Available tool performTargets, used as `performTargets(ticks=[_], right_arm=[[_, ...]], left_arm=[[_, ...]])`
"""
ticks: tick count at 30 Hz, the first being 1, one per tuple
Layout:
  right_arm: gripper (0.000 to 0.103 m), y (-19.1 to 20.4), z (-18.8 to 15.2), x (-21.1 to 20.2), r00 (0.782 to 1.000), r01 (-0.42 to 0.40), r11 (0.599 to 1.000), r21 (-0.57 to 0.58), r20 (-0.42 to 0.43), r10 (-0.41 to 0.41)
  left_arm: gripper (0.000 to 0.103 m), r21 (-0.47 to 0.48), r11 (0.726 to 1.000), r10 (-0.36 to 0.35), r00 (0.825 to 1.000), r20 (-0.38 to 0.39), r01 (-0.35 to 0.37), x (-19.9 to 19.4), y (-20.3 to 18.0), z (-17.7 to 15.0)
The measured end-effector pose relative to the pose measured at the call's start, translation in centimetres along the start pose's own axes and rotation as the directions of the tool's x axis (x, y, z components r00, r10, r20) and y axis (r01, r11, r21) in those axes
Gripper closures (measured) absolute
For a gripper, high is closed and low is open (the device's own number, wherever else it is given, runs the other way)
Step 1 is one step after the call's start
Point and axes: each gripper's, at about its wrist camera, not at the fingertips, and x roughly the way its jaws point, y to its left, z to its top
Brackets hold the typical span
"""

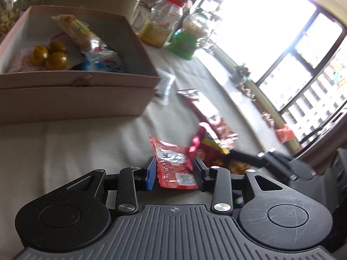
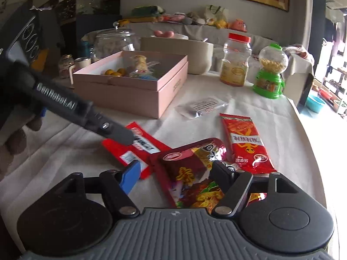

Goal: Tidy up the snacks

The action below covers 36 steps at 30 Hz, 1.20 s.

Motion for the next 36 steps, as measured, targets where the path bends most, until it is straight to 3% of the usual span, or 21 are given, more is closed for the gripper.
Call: performTargets(ticks=[3, 10, 13, 17, 21, 27, 32, 36], right_arm=[[0.031, -0.1, -0.2, -0.3, 1.0, -0.005, 1.0, 0.014, 0.0, 0.005], [0.031, -1.1, -1.1, -1.1, 1.0, -0.007, 0.998, 0.063, -0.002, 0.008], [0.031, -1.7, -1.7, -1.6, 1.0, 0.004, 0.996, 0.092, -0.003, -0.004], [0.031, -2.8, -2.5, -2.1, 0.999, 0.032, 0.99, 0.135, -0.006, -0.031], [0.031, -3.9, -3.2, -2.4, 0.999, 0.05, 0.982, 0.181, -0.011, -0.049], [0.031, -4.5, -3.8, -2.9, 0.997, 0.077, 0.976, 0.202, -0.005, -0.078], [0.027, -5.0, -4.4, -3.2, 0.996, 0.089, 0.972, 0.219, -0.003, -0.09], [0.025, -5.3, -4.7, -3.2, 0.996, 0.092, 0.968, 0.234, 0.0, -0.094]], left_arm=[[0.062, -0.021, 0.999, -0.041, 0.999, 0.012, 0.041, 0.4, -0.7, 0.3], [0.062, -0.039, 0.999, -0.008, 1.0, 0.015, 0.008, 2.2, -2.3, 1.2], [0.067, -0.099, 0.994, -0.042, 0.999, 0.005, 0.042, 2.5, -1.4, 1.0], [0.082, -0.144, 0.986, -0.081, 0.995, 0.06, 0.089, 1.9, -1.0, 0.5], [0.083, -0.144, 0.978, -0.137, 0.987, 0.084, 0.148, 1.8, -2.0, 0.4], [0.086, -0.116, 0.987, -0.103, 0.99, 0.1, 0.114, 2.8, -3.1, 0.6], [0.086, -0.052, 0.998, -0.013, 0.993, 0.116, 0.019, 3.0, -4.0, 0.5], [0.084, 0.015, 1.0, -0.001, 0.993, 0.122, -0.001, 2.7, -4.9, 0.1]])
